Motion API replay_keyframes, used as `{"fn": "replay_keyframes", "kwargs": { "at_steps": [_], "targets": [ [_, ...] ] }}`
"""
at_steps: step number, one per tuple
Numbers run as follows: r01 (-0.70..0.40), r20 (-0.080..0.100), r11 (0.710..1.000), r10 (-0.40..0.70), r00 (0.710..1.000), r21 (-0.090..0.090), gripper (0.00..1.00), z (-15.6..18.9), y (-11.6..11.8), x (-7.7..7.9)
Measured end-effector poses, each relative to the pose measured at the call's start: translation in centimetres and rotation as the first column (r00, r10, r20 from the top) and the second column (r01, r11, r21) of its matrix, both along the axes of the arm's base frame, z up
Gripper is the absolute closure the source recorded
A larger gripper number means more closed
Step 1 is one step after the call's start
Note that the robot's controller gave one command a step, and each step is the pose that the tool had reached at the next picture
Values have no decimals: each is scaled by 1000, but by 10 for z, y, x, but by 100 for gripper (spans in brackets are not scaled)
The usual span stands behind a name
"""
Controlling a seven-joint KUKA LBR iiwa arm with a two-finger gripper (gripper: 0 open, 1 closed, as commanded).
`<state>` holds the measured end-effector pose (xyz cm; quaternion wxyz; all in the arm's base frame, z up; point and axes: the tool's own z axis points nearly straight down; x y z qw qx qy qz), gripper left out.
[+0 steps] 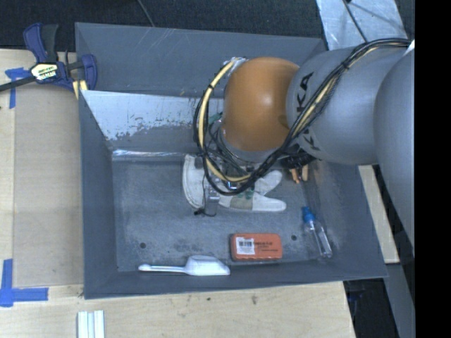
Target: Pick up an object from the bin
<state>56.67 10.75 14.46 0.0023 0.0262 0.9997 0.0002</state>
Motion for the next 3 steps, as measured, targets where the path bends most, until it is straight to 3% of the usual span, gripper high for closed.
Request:
{"fn": "replay_keyframes", "kwargs": {
  "at_steps": [1,2,3],
  "targets": [
    [-62,1,998,62,998,2,0,-37,-39,32],
    [-34,-1,999,34,999,-4,0,-57,-67,46],
    [-1,-1,1000,1,1000,1,100,-64,-55,40]
  ]
}}
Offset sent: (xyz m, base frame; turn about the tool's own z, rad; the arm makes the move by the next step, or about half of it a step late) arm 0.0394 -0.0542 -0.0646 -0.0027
